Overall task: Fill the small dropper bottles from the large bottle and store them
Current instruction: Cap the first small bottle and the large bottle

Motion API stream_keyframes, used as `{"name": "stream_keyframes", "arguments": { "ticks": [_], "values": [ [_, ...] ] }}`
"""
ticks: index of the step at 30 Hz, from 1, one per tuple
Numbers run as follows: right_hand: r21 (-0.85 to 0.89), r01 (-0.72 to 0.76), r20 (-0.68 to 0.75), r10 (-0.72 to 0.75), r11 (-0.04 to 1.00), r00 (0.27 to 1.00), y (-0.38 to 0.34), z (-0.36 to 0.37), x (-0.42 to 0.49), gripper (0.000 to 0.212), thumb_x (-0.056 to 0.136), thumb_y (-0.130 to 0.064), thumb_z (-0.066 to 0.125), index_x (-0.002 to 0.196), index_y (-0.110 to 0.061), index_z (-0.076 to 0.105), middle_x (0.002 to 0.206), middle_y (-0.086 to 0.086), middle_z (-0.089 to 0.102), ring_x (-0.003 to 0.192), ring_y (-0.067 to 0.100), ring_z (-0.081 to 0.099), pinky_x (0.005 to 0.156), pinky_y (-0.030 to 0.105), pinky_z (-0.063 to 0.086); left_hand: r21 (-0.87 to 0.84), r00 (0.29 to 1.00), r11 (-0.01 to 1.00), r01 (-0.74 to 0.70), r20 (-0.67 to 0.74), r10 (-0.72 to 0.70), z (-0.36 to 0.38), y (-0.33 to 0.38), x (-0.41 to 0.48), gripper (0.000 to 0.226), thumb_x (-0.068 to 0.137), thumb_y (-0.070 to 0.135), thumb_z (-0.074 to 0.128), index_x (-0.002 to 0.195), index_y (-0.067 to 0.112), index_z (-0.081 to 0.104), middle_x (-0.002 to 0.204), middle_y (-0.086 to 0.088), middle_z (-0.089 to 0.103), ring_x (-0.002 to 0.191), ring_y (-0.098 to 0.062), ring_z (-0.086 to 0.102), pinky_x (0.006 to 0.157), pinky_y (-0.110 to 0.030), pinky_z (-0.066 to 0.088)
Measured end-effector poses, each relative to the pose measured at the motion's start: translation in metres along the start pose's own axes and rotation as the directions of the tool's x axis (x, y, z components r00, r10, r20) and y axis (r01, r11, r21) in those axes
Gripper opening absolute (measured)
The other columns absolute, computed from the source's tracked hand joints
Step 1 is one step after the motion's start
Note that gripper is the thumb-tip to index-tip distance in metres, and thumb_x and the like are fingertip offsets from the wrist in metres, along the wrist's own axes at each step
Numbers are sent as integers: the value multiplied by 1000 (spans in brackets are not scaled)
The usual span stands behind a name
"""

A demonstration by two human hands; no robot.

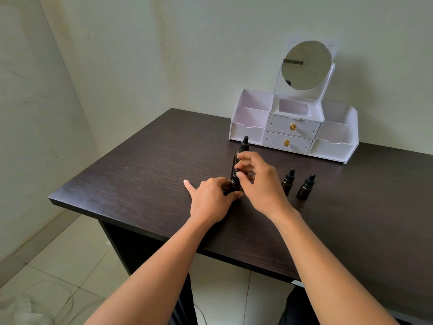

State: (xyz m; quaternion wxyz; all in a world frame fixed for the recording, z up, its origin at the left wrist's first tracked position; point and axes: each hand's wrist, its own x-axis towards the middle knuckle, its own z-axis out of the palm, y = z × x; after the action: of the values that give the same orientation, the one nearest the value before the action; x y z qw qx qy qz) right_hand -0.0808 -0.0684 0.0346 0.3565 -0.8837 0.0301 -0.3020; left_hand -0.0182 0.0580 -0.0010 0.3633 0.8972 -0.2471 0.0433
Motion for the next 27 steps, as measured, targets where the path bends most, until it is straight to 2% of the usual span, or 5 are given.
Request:
{"name": "stream_keyframes", "arguments": {
  "ticks": [10, 14, 17, 24, 27],
  "values": [
    [-14, -71, -64, 70, 997, 995, -1, 3, 4, 47, 84, -27, 78, 126, -22, 56, 87, -8, 63, 81, 4, 62, 69, 10, 45, -14, 1000, 1000, -7, -2, 7, 1, -1, 1, 29, 88, 54, 65, 106, 32, 70, 100, 12, 73, 107, -12, 64, 115, -66, -9],
    [22, -73, -7, 74, 997, 997, -3, 1, 5, 48, 88, -16, 71, 131, -25, 52, 102, -9, 66, 91, 5, 63, 78, 20, 54, -1, 1000, 1000, -9, 9, 9, 2, -2, 2, 29, 89, 53, 64, 108, 32, 70, 102, 13, 73, 107, -10, 64, 114, -66, -10],
    [-34, -85, 70, 88, 996, 994, -1, 2, 4, 51, 89, -11, 67, 134, -26, 49, 105, -10, 69, 81, -3, 60, 75, 13, 47, 5, 1000, 1000, -6, 12, 6, 4, -4, 3, 27, 90, 51, 65, 109, 33, 71, 102, 14, 73, 106, -9, 64, 114, -66, -11],
    [-70, -149, -22, 148, 986, 989, 2, 7, -2, 56, 84, -36, 77, 131, -24, 50, 90, -5, 63, 82, 9, 61, 74, 24, 52, 13, 1000, 1000, -12, 4, 12, 4, -3, 2, 26, 90, 50, 64, 109, 33, 71, 98, 13, 74, 104, -10, 65, 114, -66, -10],
    [-32, -121, -48, 119, 992, 992, 2, 4, 1, 49, 87, -28, 72, 131, -24, 50, 96, -7, 65, 87, 6, 61, 77, 23, 53, 5, 1000, 1000, -13, 2, 13, 3, -3, 3, 28, 89, 53, 64, 108, 33, 70, 99, 13, 73, 103, -9, 65, 114, -66, -10]
  ]
}}
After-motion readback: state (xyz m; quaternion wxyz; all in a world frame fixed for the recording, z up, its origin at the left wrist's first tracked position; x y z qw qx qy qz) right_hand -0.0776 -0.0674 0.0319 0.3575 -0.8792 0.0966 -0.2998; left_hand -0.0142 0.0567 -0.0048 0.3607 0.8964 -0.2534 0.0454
